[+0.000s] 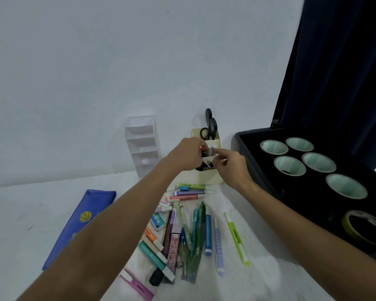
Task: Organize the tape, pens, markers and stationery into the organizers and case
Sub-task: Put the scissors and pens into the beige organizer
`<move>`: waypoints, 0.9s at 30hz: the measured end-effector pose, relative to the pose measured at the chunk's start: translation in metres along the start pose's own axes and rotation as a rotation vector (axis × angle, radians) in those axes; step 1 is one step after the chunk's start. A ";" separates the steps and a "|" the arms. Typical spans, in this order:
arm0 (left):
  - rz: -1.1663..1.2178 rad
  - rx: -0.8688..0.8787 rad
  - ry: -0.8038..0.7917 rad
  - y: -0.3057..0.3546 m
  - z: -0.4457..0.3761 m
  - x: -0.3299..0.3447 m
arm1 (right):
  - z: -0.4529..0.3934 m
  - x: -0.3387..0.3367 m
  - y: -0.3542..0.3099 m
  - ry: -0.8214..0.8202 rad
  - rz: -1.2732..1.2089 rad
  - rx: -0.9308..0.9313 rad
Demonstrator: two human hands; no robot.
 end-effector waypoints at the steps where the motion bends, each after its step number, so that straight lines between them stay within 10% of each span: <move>1: -0.005 0.002 0.016 -0.003 0.003 -0.002 | 0.002 0.000 -0.003 0.005 -0.013 -0.017; 9: -0.018 -0.136 0.086 -0.064 0.052 -0.022 | 0.025 0.026 -0.038 -0.114 0.005 -0.219; 27: -0.115 -0.241 -0.365 -0.143 0.133 0.021 | 0.010 0.157 -0.041 -0.639 0.718 -0.395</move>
Point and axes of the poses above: each hand's wrist, its own z-axis away from the middle knuckle, its own x-axis out of the palm, y = z × x, the point moved 3 cm from there along -z, towards the middle knuckle, and after that the axes turned 1 degree about y, right-handed, at the moved point
